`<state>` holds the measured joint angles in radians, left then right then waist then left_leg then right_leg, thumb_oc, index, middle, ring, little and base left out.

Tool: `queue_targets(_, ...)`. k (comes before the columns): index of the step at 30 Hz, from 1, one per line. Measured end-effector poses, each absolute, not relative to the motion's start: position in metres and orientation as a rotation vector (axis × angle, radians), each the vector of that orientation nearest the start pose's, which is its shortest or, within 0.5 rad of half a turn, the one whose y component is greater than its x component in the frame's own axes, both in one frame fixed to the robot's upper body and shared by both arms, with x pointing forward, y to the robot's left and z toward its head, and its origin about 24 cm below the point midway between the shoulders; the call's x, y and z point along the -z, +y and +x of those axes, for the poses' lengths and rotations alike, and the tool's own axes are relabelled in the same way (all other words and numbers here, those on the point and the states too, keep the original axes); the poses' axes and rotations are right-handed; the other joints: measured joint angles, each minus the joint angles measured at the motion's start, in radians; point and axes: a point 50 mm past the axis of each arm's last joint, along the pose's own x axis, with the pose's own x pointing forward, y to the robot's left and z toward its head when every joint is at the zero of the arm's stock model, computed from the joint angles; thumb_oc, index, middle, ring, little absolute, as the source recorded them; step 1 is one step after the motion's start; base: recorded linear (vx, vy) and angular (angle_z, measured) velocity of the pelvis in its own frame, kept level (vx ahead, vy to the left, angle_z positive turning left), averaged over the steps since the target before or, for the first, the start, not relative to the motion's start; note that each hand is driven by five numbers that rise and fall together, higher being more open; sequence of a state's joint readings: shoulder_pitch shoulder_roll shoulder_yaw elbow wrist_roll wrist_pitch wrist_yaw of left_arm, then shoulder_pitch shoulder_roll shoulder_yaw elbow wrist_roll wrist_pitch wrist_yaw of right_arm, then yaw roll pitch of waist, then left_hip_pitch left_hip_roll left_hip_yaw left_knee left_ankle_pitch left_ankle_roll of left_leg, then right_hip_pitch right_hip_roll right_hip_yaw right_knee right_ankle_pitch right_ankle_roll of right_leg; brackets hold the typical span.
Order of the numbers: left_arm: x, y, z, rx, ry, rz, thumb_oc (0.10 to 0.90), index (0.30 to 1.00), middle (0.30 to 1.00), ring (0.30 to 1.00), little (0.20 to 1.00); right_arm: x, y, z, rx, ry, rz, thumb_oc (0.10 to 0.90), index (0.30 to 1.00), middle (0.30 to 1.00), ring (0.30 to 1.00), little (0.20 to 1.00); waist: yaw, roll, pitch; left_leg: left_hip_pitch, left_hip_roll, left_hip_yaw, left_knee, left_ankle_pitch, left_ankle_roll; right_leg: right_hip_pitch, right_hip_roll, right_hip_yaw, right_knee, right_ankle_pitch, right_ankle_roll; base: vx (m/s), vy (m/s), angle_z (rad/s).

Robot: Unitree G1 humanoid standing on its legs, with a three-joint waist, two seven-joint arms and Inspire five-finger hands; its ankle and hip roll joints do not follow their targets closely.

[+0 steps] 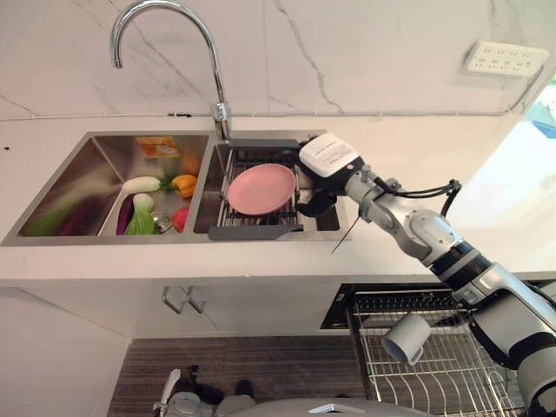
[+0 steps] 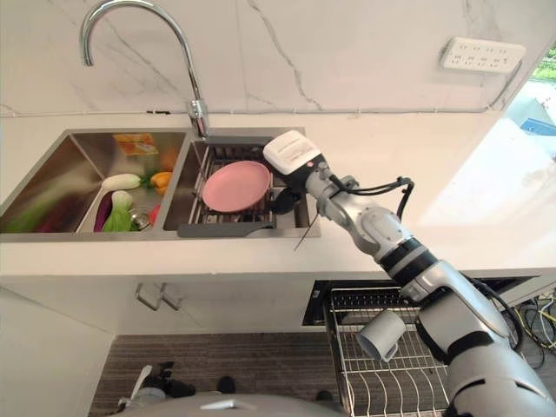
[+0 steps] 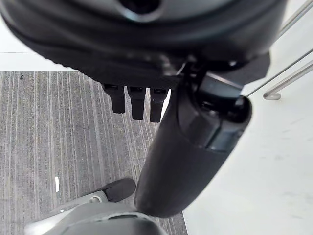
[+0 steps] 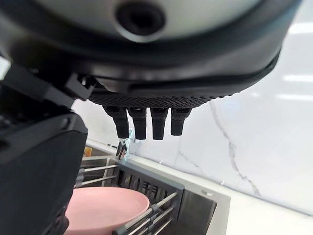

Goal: Place the dishes in the dishwasher.

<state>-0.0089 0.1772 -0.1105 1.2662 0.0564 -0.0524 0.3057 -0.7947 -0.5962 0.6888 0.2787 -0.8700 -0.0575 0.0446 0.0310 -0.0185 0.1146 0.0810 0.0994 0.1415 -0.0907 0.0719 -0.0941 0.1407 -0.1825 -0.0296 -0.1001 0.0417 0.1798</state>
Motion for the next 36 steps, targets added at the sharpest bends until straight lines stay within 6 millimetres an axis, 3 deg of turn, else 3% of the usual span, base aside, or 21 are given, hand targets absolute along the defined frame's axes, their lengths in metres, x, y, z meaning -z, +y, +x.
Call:
queue_targets(23, 0.162, 0.225, 0.089, -0.244, 1.165, 0.426, 0.800, 0.900, 0.900, 0.900, 0.900, -0.141, -0.083, 0.349, -0.505, -0.543, -1.770, 0.800, 0.900, 0.900, 0.900, 0.900, 0.018, 0.000, -0.002, -0.013, 0.000, -0.018, 0.000, 0.001, 0.001, 0.000, 0.000, -0.023, 0.000, 0.000, 0.000, 0.00, 0.000, 0.01)
queue_targets(29, 0.163, 0.226, 0.083, -0.245, 1.181, 0.432, 0.800, 0.900, 0.900, 0.900, 0.900, -0.135, -0.059, 0.366, -0.528, -0.526, -1.908, 0.800, 0.900, 0.900, 0.900, 0.900, 0.037, -0.005, -0.012, -0.025, 0.000, -0.023, 0.000, 0.002, 0.000, -0.011, 0.001, -0.026, 0.000, -0.001, 0.000, 0.00, -0.002, 0.02)
queue_targets(36, 0.163, 0.227, 0.084, -0.235, 1.184, 0.442, 0.800, 0.900, 0.900, 0.900, 0.900, -0.127, -0.057, 0.373, -0.544, -0.512, -2.040, 0.800, 0.900, 0.900, 0.900, 0.900, 0.070, -0.010, -0.018, -0.033, -0.001, -0.023, 0.000, 0.004, 0.000, -0.019, 0.001, -0.028, 0.000, 0.000, 0.000, 0.00, 0.000, 0.00)
